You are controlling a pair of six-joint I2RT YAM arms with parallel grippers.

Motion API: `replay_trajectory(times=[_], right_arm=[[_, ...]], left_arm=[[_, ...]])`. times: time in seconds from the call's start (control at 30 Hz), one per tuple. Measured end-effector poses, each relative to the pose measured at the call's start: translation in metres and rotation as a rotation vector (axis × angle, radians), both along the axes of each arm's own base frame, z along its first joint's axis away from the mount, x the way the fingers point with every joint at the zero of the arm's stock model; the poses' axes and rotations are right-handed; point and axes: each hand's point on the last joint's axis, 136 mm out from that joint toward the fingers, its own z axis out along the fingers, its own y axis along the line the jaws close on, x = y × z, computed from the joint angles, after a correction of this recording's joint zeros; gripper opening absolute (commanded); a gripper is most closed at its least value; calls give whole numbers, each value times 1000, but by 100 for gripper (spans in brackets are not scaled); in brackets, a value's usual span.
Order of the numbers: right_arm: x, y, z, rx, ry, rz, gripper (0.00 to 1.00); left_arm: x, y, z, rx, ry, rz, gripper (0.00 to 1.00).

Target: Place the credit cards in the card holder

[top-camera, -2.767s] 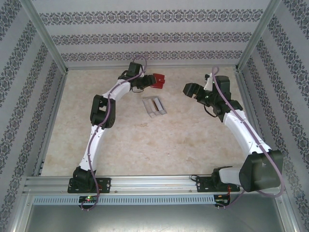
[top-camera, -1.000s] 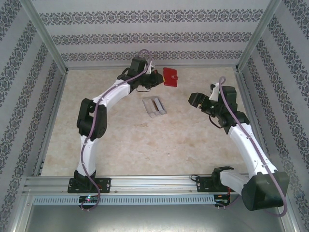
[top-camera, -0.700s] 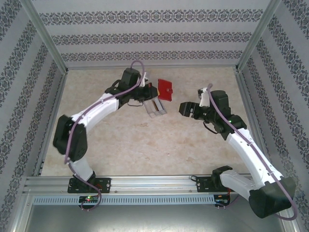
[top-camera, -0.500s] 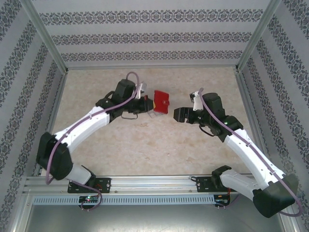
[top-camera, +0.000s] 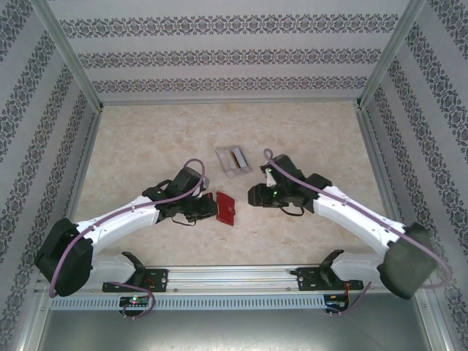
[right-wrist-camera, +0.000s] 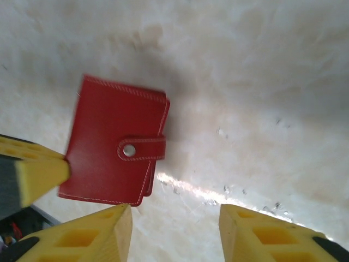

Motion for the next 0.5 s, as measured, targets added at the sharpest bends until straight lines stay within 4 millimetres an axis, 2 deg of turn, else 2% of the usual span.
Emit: replay_trajectory(times=[0.13, 0.23, 0.5], right_arm=[[-14, 22, -29, -45, 79, 25, 49], [-10, 31, -44, -68, 123, 6, 47], [5, 43, -39, -34, 107, -41, 50]], left_arm=[[6, -8, 16, -11, -27, -16, 0], [10, -14, 30, -27, -54, -26, 0], [10, -14, 30, -30, -58, -25, 0]])
